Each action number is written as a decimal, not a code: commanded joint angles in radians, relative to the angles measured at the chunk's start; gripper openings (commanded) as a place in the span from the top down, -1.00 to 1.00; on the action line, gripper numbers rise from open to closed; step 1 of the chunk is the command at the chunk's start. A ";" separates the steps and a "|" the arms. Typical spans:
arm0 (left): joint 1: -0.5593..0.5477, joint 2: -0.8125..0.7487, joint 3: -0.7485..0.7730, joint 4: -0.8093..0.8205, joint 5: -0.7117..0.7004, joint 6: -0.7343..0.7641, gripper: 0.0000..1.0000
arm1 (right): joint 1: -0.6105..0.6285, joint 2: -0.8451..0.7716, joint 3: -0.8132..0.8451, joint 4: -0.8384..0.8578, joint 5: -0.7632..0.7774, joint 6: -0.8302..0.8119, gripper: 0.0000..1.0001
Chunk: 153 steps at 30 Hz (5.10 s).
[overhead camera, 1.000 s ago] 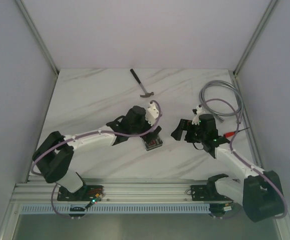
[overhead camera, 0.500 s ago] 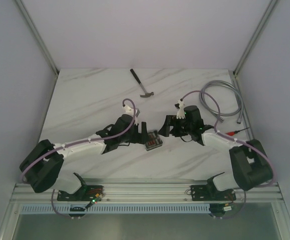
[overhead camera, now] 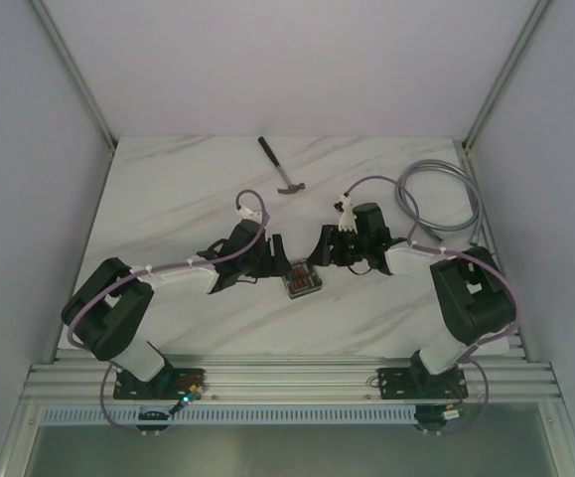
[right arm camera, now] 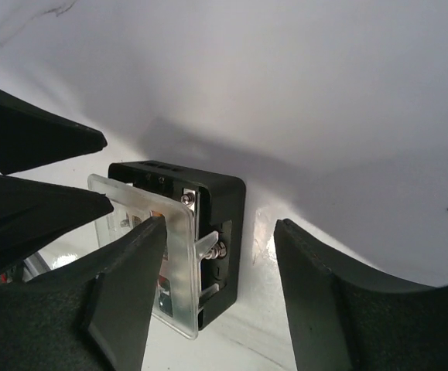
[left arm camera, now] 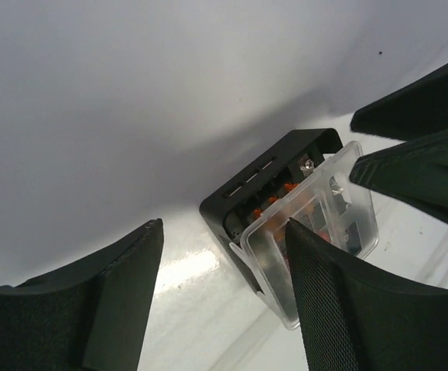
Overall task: Snap on the fuse box
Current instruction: Close the fuse box cover on the fuse box base.
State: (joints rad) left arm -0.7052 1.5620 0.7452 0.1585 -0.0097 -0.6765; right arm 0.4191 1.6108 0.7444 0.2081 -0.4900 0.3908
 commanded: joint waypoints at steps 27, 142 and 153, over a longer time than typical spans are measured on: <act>0.038 -0.084 -0.053 0.027 0.176 -0.130 -0.35 | 0.042 -0.121 -0.017 -0.091 0.003 0.040 -0.09; -0.044 0.016 0.064 -0.140 0.111 -0.234 -0.09 | 0.079 -0.118 0.084 -0.293 0.187 -0.017 -0.32; -0.042 0.038 0.076 -0.138 0.115 -0.233 -0.02 | 0.120 -0.039 0.128 -0.275 0.161 -0.039 -0.27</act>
State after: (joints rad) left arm -0.7483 1.5925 0.8097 0.0399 0.1146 -0.9184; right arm 0.5232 1.5314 0.8295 -0.0635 -0.3206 0.3759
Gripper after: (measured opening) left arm 0.524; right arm 0.695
